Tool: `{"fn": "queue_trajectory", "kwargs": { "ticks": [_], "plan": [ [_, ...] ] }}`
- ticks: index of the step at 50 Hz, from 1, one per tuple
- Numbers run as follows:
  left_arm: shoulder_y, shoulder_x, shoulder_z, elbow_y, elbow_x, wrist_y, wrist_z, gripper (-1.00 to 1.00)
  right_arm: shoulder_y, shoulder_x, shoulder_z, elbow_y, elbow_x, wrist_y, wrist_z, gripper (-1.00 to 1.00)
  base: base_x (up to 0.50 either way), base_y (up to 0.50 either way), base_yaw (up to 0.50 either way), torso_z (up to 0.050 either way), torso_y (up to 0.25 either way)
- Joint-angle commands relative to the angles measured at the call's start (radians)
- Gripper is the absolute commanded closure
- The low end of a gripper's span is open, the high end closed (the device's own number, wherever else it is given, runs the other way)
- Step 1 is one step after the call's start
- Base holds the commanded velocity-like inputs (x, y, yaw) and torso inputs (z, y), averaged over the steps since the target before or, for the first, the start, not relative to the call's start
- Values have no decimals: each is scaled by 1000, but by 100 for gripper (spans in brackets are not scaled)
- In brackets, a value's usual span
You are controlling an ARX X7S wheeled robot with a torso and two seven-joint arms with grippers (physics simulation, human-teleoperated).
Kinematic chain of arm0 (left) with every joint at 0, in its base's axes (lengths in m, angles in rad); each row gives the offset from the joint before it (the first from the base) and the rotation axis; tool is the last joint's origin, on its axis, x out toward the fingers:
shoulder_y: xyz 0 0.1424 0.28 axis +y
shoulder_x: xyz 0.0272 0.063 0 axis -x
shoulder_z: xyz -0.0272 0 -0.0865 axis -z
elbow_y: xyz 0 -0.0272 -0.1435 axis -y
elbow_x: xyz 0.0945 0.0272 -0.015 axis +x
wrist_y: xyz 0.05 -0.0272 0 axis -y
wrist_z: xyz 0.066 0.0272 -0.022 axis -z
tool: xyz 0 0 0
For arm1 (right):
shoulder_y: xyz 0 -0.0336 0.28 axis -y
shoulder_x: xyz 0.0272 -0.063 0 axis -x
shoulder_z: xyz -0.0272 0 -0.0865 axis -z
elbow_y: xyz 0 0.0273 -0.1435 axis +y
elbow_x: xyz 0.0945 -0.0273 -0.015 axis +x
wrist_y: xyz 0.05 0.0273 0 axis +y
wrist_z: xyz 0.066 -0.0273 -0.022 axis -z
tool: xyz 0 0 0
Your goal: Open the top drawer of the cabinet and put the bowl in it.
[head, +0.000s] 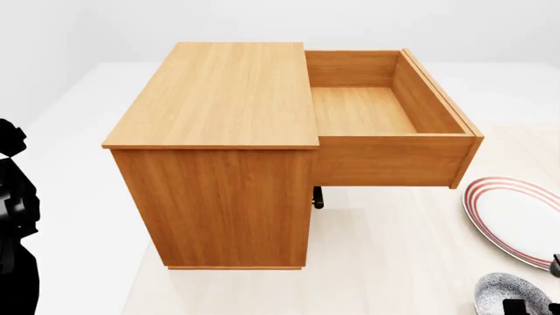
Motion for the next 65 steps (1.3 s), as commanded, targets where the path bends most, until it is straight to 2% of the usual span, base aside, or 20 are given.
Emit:
{"fn": "queue_trajectory", "kwargs": {
  "ticks": [1,5,6,23,38,46,55,65],
  "plan": [
    [2,1,1,0,0,2,-1,-100,33,-49,-56,90,-90,-55,-20,-100,0,0,0,0,0],
    [2,1,3,0,1,2,-3,-100,40,-64,-67,121,-109,-89,-21,-100,3,0,0,0,0],
    [2,1,4,0,1,2,-4,-100,36,-63,-73,117,-108,-92,-32,100,0,0,3,0,0],
    [4,4,2,0,-1,3,-5,-100,-17,-21,4,35,-48,-41,-2,100,1,0,0,0,0],
    [4,6,-8,0,-2,3,-6,-100,-124,84,284,-259,142,112,99,100,0,0,0,0,0],
    [6,5,-14,0,-2,2,-6,-100,-115,112,342,-322,185,174,134,100,0,0,0,0,0],
    [7,5,-21,0,-2,2,-5,-100,-34,115,386,-333,218,230,194,100,0,0,0,0,0],
    [6,3,-25,0,-1,1,-2,-100,223,89,442,-300,261,326,361,100,0,0,0,0,0]
  ]
}}
